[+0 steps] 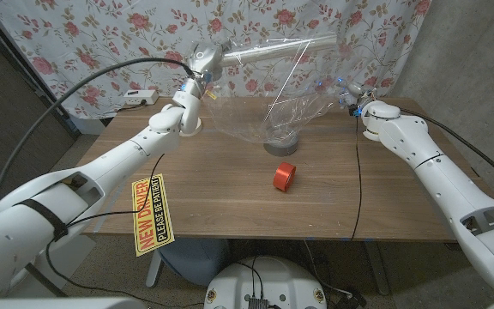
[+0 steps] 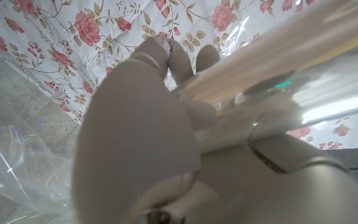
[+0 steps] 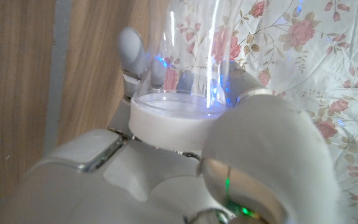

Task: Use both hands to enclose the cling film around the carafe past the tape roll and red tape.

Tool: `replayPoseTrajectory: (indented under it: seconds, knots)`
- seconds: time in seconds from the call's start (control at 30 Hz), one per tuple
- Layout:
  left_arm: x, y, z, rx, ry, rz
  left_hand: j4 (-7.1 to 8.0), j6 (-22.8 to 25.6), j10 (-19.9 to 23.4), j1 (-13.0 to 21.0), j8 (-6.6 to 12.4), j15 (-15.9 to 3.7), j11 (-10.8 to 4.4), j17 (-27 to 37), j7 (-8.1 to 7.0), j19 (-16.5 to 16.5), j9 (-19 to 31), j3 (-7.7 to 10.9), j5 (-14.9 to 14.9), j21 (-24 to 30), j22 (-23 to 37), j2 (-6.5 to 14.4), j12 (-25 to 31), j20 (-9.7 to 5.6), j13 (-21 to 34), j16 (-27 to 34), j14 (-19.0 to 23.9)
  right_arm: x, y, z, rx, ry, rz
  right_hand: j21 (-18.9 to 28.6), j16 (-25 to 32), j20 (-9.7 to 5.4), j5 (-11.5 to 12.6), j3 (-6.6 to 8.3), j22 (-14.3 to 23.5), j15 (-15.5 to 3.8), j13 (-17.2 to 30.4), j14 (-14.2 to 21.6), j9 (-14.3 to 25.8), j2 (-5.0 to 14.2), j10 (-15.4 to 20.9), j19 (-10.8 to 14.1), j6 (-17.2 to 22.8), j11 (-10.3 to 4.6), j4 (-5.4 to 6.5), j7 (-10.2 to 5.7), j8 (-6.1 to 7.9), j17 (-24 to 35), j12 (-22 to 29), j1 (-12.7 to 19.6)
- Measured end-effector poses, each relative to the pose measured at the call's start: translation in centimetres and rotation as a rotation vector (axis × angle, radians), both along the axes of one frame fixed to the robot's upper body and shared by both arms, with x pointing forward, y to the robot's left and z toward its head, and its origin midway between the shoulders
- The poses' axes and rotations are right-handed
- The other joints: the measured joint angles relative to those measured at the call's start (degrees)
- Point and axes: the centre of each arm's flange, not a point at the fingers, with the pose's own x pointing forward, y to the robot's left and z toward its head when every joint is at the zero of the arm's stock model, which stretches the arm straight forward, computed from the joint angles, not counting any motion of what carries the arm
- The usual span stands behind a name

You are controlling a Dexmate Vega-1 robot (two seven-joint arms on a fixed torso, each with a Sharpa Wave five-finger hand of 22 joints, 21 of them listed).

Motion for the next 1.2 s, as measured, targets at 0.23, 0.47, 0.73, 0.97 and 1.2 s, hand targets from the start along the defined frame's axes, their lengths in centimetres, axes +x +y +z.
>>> replayPoseTrajectory:
  seconds: [0.23,0.47,0.73,0.97,1.2]
  knots:
    - [-0.08,0.14,-0.2,0.001,-0.008,-0.01,0.0,0.0,0.0,0.0,0.0,0.0,0.0,0.0,0.0,0.0,0.0,0.0,0.0,0.2,0.1,0.0,0.0,-0.03,0.0,0.0,0.0,-0.25,0.07,0.19,-0.009,0.0,-0.01,0.0,0.0,0.0,0.0,0.0,0.0,0.0,0.0,0.0,-0.1,0.0,0.0,0.0,0.0,-0.01,0.0,0.0,0.0,0.0,0.0,0.0]
    - [-0.27,0.14,-0.38,0.008,-0.025,-0.011,0.0,0.0,-0.1,0.0,0.0,0.0,0.1,-0.1,0.0,0.1,0.0,0.0,0.0,0.2,0.1,0.0,0.1,-0.13,0.0,0.0,0.0,-0.17,0.09,0.12,-0.014,0.004,-0.009,0.0,0.0,0.0,0.0,0.0,-0.1,0.0,-0.1,0.0,-0.2,0.0,0.0,0.0,0.0,-0.01,0.0,0.0,0.0,0.0,0.0,0.0]
    - [-0.11,-0.04,-0.45,0.003,-0.035,-0.013,0.0,0.0,-0.1,0.0,0.0,-0.01,0.1,-0.3,0.0,0.1,0.0,0.0,0.0,0.2,0.1,0.0,0.1,-0.12,0.0,0.0,0.0,0.2,-0.01,0.24,-0.023,0.011,-0.006,0.0,0.0,0.0,0.0,0.0,-0.1,0.0,-0.1,0.0,-0.1,0.0,-0.1,0.0,0.0,-0.1,0.0,0.0,0.0,0.0,-0.2,0.0]
    - [0.13,-0.45,-0.62,0.008,-0.035,-0.022,0.0,0.0,-0.1,0.0,0.0,-0.01,0.1,-0.3,0.0,0.1,0.0,0.0,0.0,0.2,0.4,0.0,0.1,-0.12,0.0,0.0,0.0,0.45,-0.01,0.27,-0.028,0.017,-0.005,0.0,0.0,0.0,0.0,0.0,0.0,0.0,-0.1,0.0,-0.2,0.0,-0.1,0.0,0.0,-0.1,0.0,0.0,0.0,0.0,0.1,0.0]
    - [0.32,-0.68,-0.65,0.01,-0.035,-0.025,0.0,0.0,-0.1,-0.1,0.0,-0.01,0.1,-0.4,0.0,0.1,0.0,0.0,0.0,0.2,0.4,-0.1,0.1,-0.11,0.0,0.0,0.0,0.54,-0.08,0.3,-0.029,0.019,-0.006,0.0,0.0,0.0,0.0,0.0,-0.1,0.0,-0.3,0.0,-0.2,0.0,-0.1,0.0,0.0,-0.1,0.0,0.0,0.0,0.0,0.1,0.0]
